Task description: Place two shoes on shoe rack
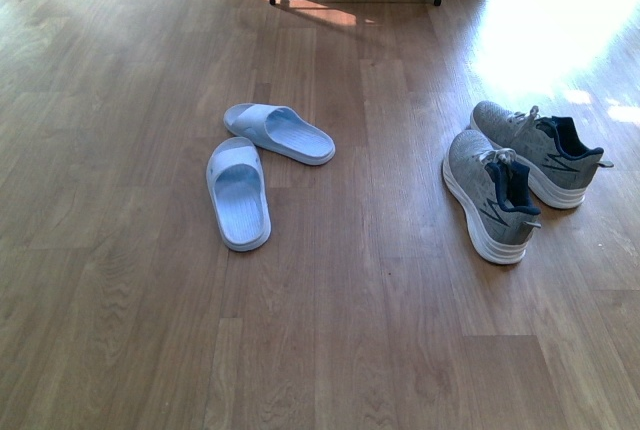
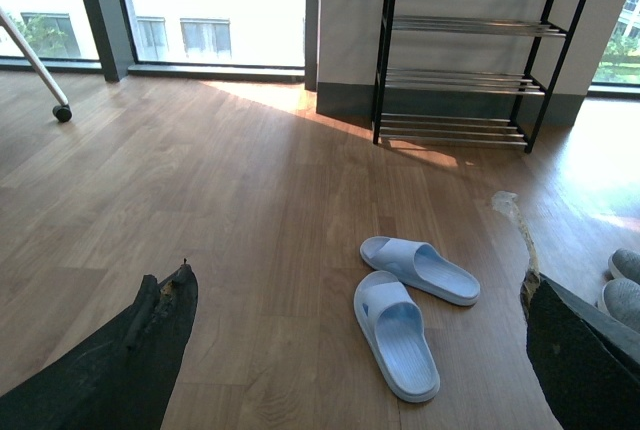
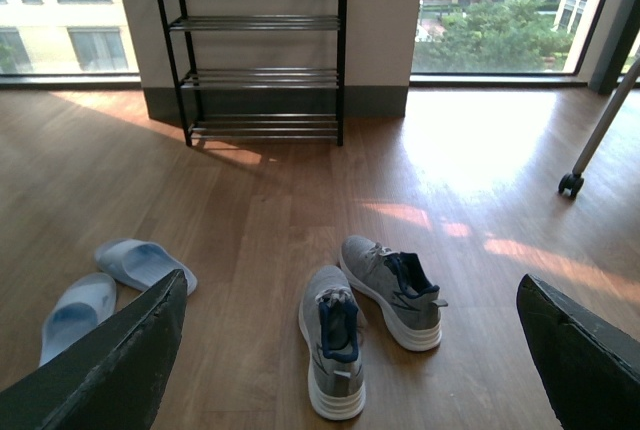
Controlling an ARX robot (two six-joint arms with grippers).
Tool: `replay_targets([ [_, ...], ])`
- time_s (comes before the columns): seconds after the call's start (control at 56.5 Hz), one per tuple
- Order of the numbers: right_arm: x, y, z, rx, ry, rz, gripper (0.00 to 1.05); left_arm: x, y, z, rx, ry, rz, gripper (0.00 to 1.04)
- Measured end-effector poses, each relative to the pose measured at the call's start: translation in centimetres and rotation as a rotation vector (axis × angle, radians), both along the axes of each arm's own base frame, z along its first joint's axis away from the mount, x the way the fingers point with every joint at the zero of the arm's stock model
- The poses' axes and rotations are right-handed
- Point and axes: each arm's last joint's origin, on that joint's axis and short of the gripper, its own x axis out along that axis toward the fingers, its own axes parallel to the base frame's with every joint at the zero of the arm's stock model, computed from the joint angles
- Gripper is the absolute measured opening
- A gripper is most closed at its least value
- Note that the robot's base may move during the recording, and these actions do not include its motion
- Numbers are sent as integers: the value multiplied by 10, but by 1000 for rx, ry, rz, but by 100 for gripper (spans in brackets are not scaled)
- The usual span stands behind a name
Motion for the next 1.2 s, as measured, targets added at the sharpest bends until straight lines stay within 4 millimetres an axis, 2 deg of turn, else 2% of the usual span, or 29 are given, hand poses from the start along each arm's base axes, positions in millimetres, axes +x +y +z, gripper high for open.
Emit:
replay_targets([
  [1.204,0,0,0,0,0,0,96,0,0,0,0,0,0,95],
])
